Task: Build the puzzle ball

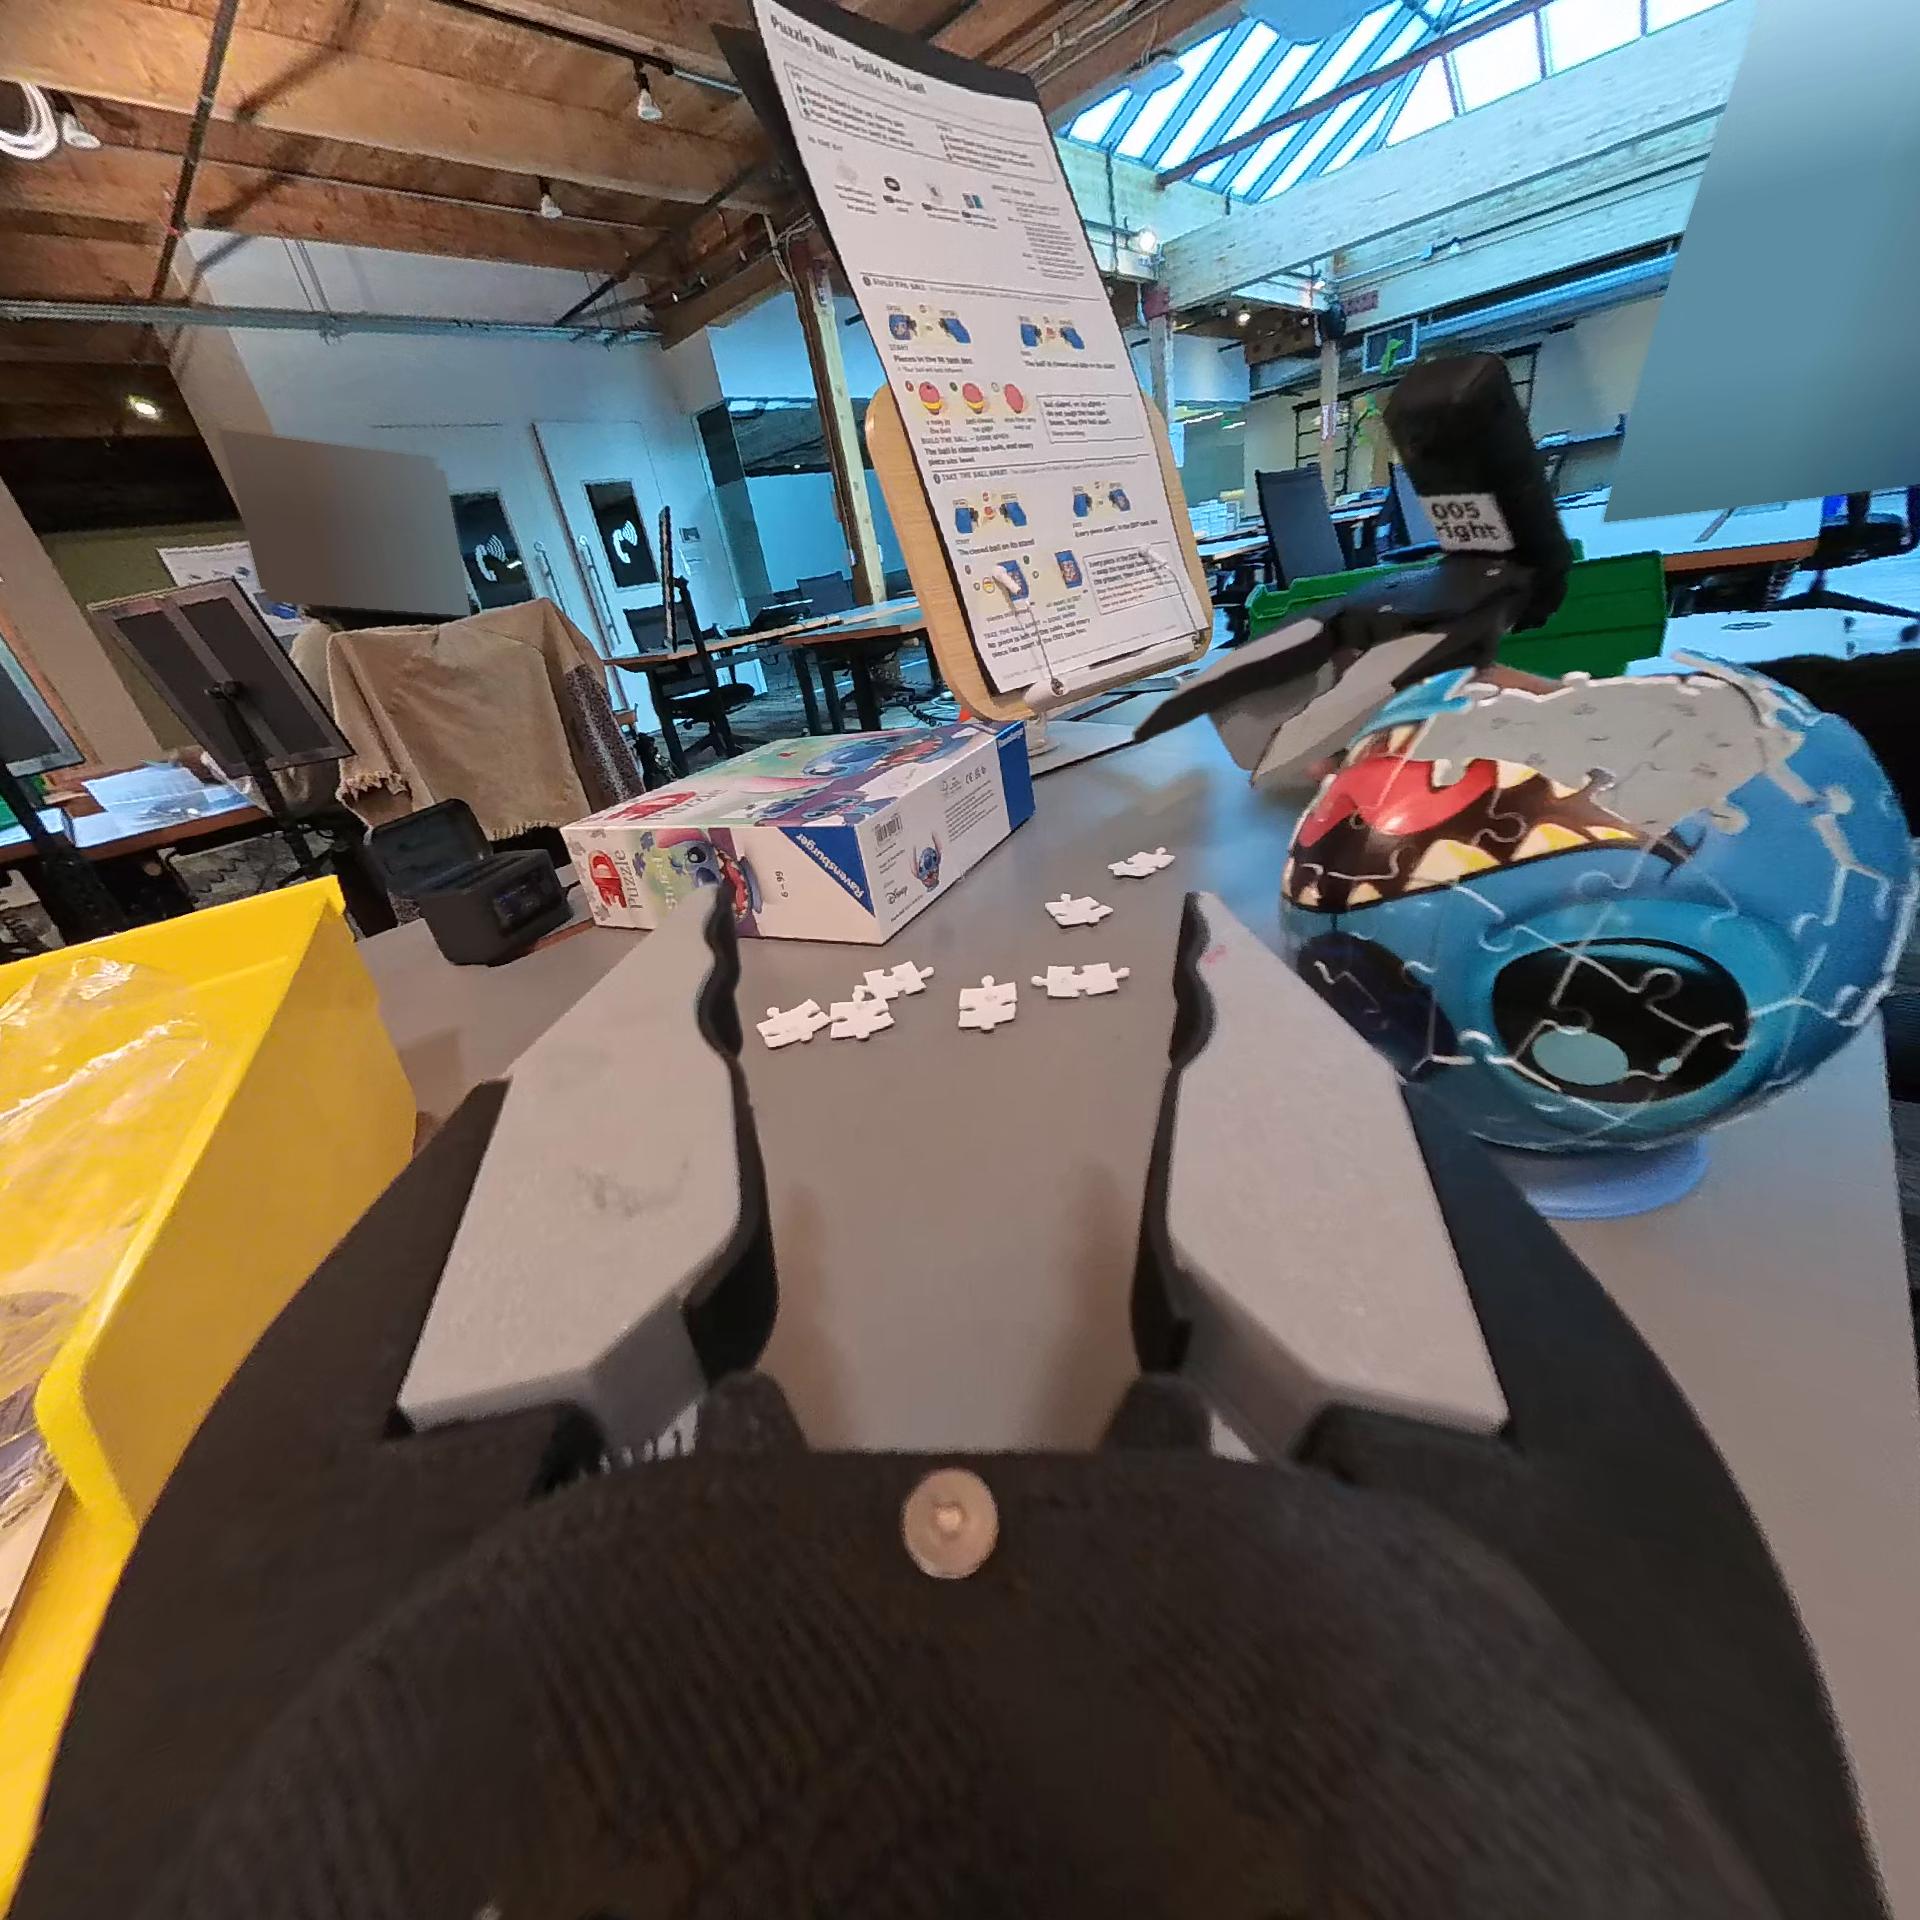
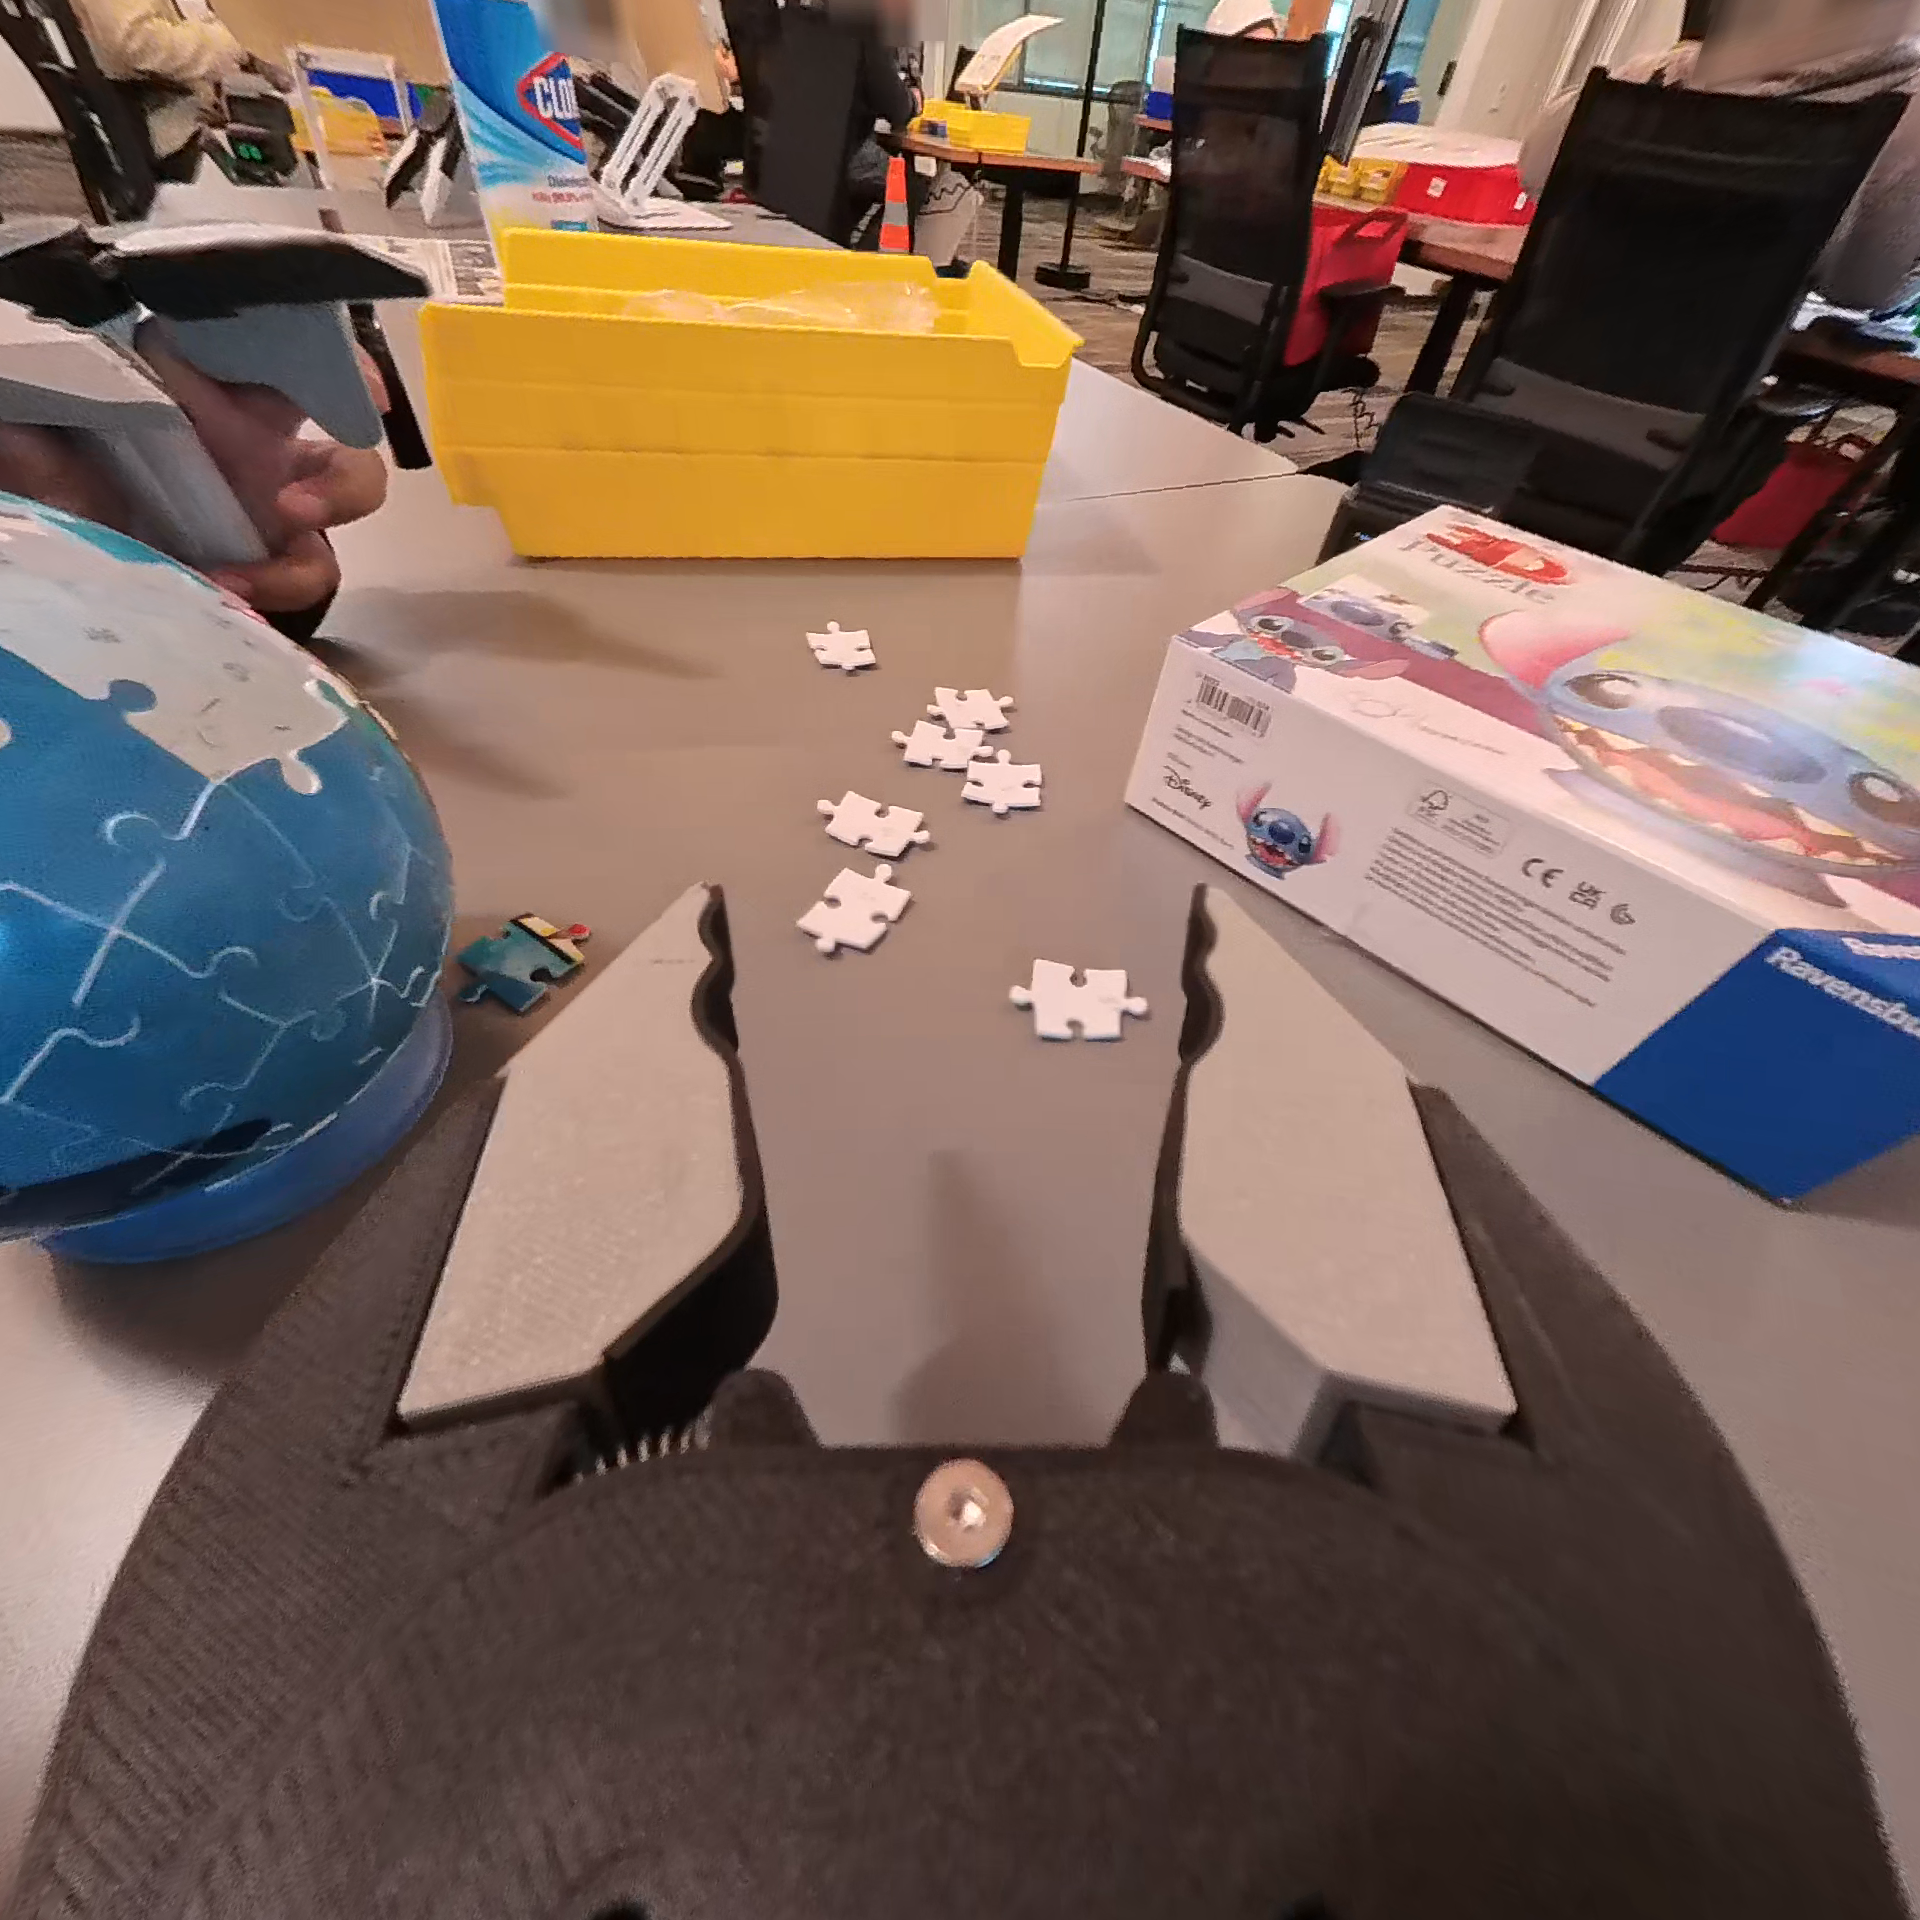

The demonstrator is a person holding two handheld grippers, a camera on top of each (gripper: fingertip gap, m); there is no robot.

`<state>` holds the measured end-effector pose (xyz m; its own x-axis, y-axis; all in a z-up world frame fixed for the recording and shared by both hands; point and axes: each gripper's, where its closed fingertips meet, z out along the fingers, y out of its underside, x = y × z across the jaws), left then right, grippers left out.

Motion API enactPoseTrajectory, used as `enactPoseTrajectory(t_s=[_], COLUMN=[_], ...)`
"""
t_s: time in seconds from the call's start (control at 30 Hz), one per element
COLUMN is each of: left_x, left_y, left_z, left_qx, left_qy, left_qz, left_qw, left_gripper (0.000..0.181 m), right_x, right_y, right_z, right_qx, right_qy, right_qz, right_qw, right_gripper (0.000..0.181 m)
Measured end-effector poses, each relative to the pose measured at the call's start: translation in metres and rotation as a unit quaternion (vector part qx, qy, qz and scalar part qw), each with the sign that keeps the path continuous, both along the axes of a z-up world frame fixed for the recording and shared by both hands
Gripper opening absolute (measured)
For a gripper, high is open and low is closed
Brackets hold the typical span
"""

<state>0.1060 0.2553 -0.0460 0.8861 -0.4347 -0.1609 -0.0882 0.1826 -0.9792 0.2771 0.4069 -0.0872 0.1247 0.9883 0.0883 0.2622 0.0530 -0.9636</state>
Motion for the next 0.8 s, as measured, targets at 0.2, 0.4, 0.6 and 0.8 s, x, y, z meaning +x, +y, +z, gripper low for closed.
enactPoseTrajectory(t_s=[0.2, 0.4, 0.6, 0.8], left_x=[0.01, 0.021, 0.023, 0.026], left_y=[-0.002, -0.002, -0.001, -0.004], left_z=[-0.004, -0.011, -0.014, -0.014], left_qx=[-0.028, -0.051, -0.066, -0.061], left_qy=[-0.009, 0.008, 0.006, 0.009], left_qz=[-0.037, -0.055, -0.071, -0.084], left_qw=[0.999, 0.997, 0.995, 0.995], left_gripper=[0.081, 0.078, 0.075, 0.071], right_x=[-0.008, -0.008, -0.008, -0.027], right_y=[-0.014, -0.03, -0.024, -0.03], right_z=[0.003, 0.002, 0.004, -0.015], right_qx=[-0.012, -0.008, 0.023, 0.028], right_qy=[0.008, 0.004, -0.016, -0.045], right_qz=[0.027, 0.069, 0.135, 0.2], right_qw=[1.0, 0.998, 0.99, 0.978], right_gripper=[0.084, 0.072, 0.056, 0.043])
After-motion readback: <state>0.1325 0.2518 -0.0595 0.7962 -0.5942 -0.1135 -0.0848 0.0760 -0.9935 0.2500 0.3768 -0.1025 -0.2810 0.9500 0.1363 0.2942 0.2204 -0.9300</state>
